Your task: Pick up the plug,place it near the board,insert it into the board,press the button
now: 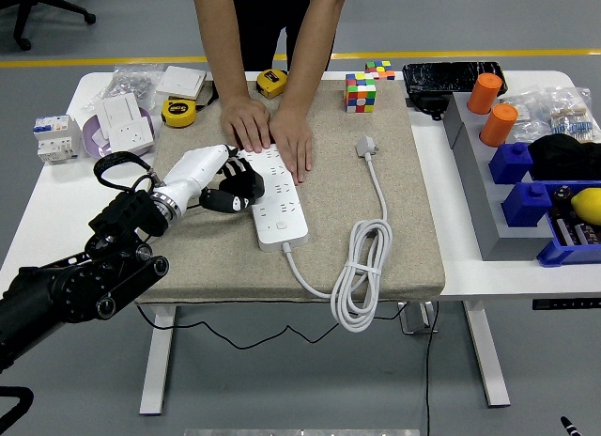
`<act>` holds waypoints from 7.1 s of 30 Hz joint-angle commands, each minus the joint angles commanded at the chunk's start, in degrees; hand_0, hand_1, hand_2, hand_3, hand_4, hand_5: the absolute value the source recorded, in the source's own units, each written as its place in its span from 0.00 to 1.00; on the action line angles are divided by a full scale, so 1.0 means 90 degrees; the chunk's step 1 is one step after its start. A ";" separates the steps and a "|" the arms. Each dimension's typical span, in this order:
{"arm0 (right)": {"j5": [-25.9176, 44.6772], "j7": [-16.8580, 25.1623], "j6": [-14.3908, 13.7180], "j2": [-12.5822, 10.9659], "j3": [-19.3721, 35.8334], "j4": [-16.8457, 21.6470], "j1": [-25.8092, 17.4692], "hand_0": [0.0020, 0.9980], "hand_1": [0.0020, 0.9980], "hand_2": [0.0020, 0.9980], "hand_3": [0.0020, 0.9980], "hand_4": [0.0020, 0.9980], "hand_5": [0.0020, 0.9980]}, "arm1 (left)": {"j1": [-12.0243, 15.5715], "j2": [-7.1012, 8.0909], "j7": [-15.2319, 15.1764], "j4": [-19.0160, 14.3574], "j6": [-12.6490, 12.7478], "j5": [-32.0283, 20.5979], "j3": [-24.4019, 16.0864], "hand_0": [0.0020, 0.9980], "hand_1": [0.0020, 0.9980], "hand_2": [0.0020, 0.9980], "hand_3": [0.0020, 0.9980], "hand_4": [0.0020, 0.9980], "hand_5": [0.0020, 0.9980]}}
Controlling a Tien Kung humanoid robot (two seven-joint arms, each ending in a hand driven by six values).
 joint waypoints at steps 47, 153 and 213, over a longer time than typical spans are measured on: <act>-0.0013 -0.0012 0.0018 -0.0033 0.0009 0.0000 -0.0005 0.95 0.86 0.80 0.80 1.00 1.00 | -0.0061 0.0106 0.0000 -0.0010 -0.0345 -0.0048 0.0198 0.59 0.63 0.51 0.51 0.88 0.13; -0.0018 0.0034 0.0067 0.0019 -0.0133 0.0000 0.0045 0.95 0.85 0.79 0.79 1.00 1.00 | 0.3173 -0.0834 0.0284 -0.2516 -0.0302 0.0575 -0.2647 1.00 1.00 0.96 0.92 1.00 1.00; -0.0017 0.0020 0.0073 0.0014 -0.0103 0.0000 0.0029 0.95 0.85 0.78 0.79 1.00 1.00 | 0.3170 -0.0701 0.0730 -0.2725 -0.0244 0.1975 -0.2666 1.00 0.98 0.93 0.90 1.00 1.00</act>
